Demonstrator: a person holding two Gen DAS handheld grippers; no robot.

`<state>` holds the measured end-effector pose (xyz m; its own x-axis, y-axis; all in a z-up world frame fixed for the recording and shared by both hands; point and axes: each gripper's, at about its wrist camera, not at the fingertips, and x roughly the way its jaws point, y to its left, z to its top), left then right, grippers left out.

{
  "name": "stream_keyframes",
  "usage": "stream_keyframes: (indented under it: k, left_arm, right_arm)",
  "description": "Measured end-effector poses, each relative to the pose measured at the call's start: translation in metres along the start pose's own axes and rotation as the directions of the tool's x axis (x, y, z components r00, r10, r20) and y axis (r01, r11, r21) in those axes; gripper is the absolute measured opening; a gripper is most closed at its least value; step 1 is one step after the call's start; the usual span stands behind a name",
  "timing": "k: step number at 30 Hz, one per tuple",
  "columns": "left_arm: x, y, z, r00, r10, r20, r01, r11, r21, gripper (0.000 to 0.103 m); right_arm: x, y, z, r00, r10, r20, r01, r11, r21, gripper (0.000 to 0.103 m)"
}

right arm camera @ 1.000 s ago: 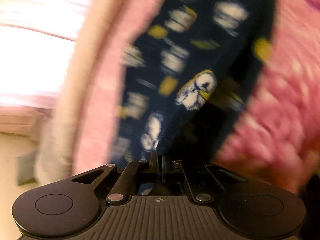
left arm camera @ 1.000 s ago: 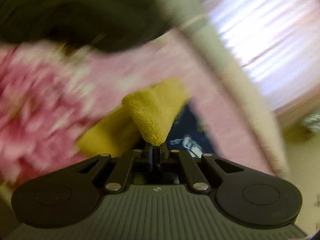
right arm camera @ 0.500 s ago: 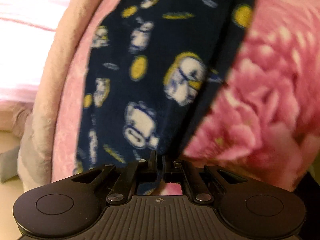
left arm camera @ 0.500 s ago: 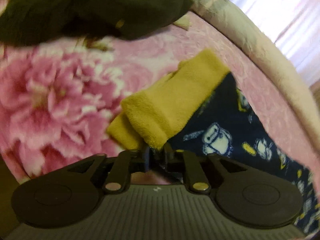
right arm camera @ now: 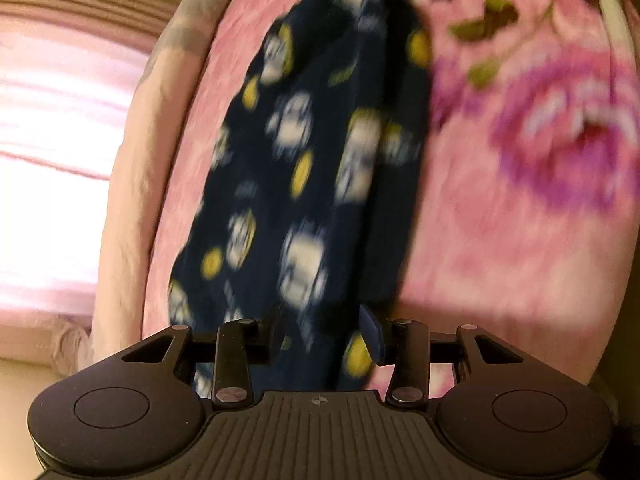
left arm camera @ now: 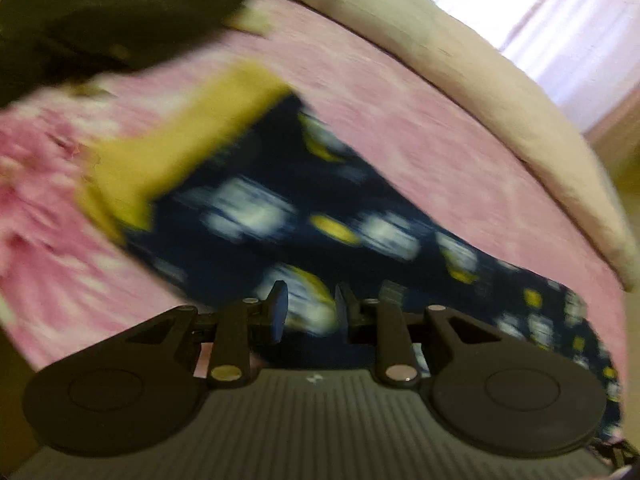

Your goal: Fold clothes

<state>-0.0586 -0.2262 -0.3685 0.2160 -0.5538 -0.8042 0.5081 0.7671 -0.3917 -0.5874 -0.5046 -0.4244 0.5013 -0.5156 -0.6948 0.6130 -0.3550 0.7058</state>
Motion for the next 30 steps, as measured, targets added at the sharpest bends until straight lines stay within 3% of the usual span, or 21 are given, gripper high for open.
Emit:
stream_keyframes:
  k: [4,5,6,11,15,20,22,23,24,25,29,30]
  left_arm:
    - [0.016,-0.044,-0.024,0.997,-0.059,-0.047,0.059,0.998,0.002,0.020]
    - [0.018,-0.053,-0.029,0.996,-0.070,-0.058,0.070,0.998,0.003,0.020]
    - [0.021,-0.063,-0.034,0.994,-0.079,-0.069,0.079,0.997,0.004,0.020]
    - [0.034,-0.092,-0.053,0.991,-0.086,-0.107,0.089,0.996,0.030,0.020]
    - [0.047,-0.104,-0.065,0.986,-0.066,-0.152,0.068,0.998,0.011,0.020]
    - [0.048,-0.114,-0.071,0.985,-0.071,-0.158,0.074,0.997,0.013,0.020]
    - [0.047,-0.118,-0.072,0.986,-0.074,-0.152,0.077,0.997,0.012,0.020]
    - [0.046,-0.118,-0.072,0.986,-0.076,-0.149,0.078,0.997,0.009,0.020]
    - [0.046,-0.119,-0.073,0.986,-0.076,-0.146,0.078,0.997,0.006,0.020]
    - [0.045,-0.120,-0.073,0.987,-0.077,-0.144,0.078,0.997,0.004,0.020]
    - [0.046,-0.121,-0.078,0.987,-0.073,-0.141,0.074,0.997,0.002,0.020]
    - [0.046,-0.121,-0.080,0.987,-0.071,-0.143,0.072,0.997,0.001,0.020]
  right_arm:
    - [0.007,-0.012,0.019,1.000,0.026,-0.017,-0.025,0.999,0.035,0.044]
    - [0.002,-0.016,0.025,0.999,0.028,-0.029,-0.027,0.999,0.026,0.031]
    - [-0.004,-0.021,0.032,0.999,0.029,-0.041,-0.029,0.999,0.015,0.005]
    - [-0.021,-0.025,0.028,0.999,0.035,-0.040,-0.037,0.997,-0.069,0.001]
    - [-0.020,-0.039,0.028,0.997,-0.067,-0.049,0.063,0.995,-0.076,0.001]
    - [-0.024,-0.018,0.046,0.992,-0.091,-0.084,0.073,0.978,-0.197,0.001]
    - [-0.037,-0.014,0.062,0.995,-0.094,-0.024,0.086,0.970,-0.228,0.006]
    - [-0.042,-0.015,0.072,0.995,-0.096,0.017,0.097,0.969,-0.229,0.021]
    - [-0.048,-0.015,0.083,0.994,-0.097,0.058,0.108,0.967,-0.230,0.056]
    - [-0.053,-0.016,0.094,0.990,-0.099,0.100,0.119,0.966,-0.230,0.066]
    - [-0.058,-0.017,0.137,0.979,-0.061,0.194,0.102,0.974,-0.204,0.066]
    - [-0.054,-0.017,0.145,0.979,-0.056,0.197,0.098,0.973,-0.207,0.050]
